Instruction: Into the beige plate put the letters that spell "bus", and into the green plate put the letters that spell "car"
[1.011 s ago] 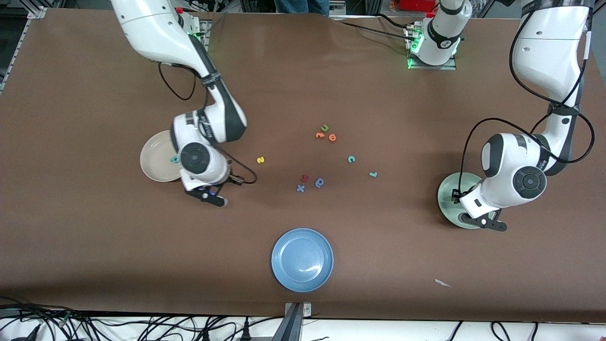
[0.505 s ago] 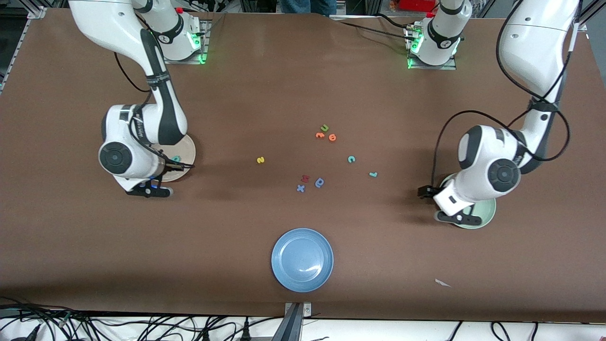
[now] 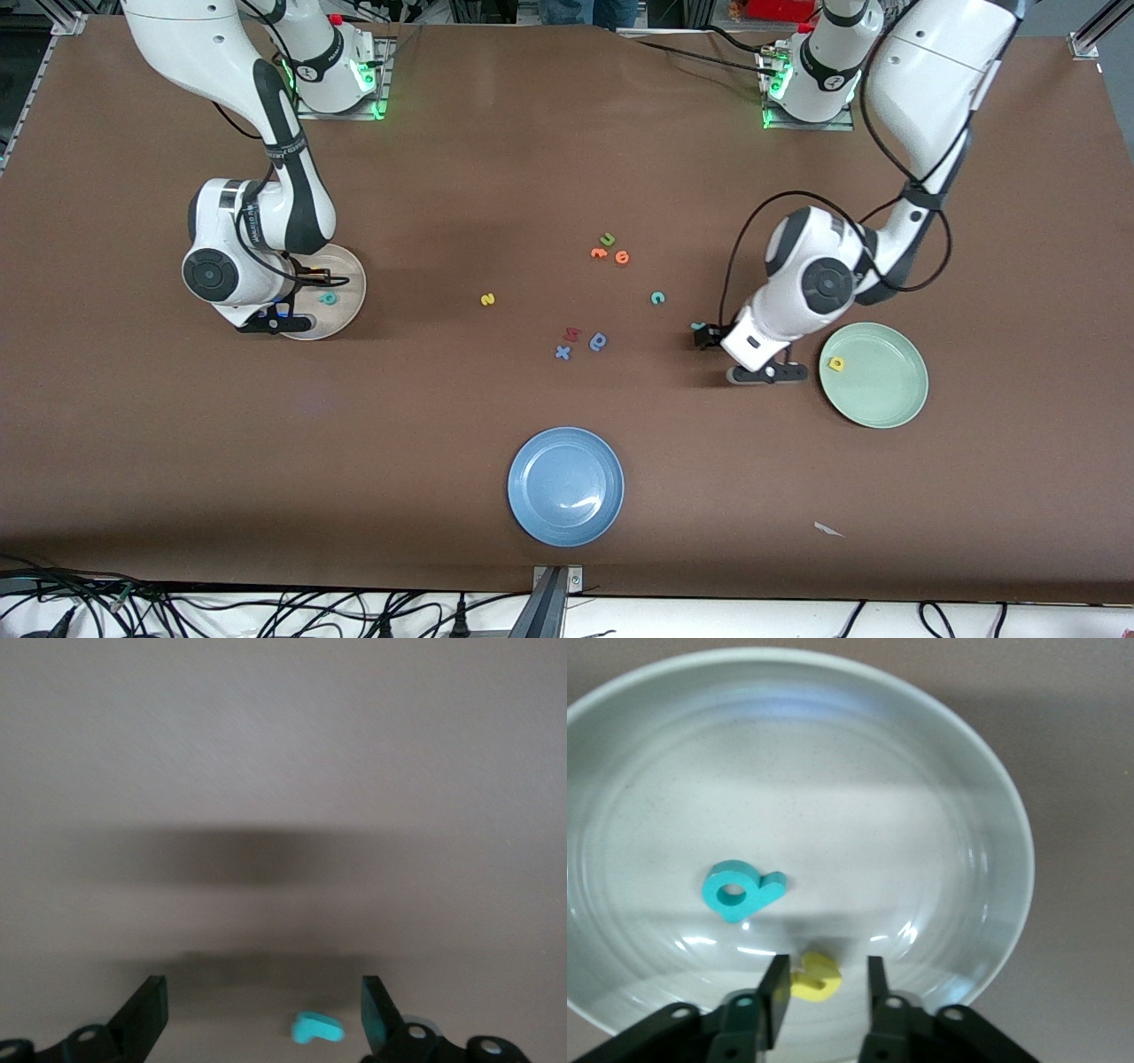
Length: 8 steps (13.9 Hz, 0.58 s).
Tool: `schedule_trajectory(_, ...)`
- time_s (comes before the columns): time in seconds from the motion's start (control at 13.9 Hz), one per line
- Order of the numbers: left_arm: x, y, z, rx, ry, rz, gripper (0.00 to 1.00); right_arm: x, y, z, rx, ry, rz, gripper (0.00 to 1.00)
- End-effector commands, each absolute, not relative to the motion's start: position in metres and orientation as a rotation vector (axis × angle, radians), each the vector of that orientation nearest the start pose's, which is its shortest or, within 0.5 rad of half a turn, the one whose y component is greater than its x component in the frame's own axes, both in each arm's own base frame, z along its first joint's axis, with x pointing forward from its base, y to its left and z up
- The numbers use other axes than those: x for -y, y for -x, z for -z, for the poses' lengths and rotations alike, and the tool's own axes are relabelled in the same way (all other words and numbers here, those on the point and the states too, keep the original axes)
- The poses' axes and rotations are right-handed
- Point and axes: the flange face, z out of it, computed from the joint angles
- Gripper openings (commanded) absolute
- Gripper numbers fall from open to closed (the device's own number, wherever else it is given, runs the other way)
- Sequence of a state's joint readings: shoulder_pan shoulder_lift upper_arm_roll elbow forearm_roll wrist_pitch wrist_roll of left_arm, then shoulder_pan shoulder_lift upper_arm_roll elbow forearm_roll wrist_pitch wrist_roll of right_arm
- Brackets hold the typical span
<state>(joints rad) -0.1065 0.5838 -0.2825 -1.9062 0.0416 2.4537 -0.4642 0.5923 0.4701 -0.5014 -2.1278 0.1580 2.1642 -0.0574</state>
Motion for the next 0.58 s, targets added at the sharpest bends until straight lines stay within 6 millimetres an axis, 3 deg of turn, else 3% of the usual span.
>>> schedule_trajectory(0.0, 0.254, -0.567, -0.198, 0.173, 3.169, -0.039, 0.94, -0.06, -0.531, -0.222, 0.082, 3.17, -0.506, 0.94)
schedule_trajectory(0.14, 0.258, -0.564, -0.191, 0.173, 3.137, -0.022, 0.89, -0.081, -0.548, -0.245, 0.016, 3.174, -0.478, 0.91)
schedule_trajectory(0.36, 0.266, -0.558, -0.183, 0.154, 3.135, -0.043, 0.82, -0.151, -0.567, -0.27, -0.144, 3.173, -0.382, 0.86)
schedule_trajectory(0.51, 0.268, -0.553, -0.176, 0.145, 3.13, -0.065, 0.79, -0.214, -0.572, -0.273, -0.309, 3.174, -0.33, 0.79)
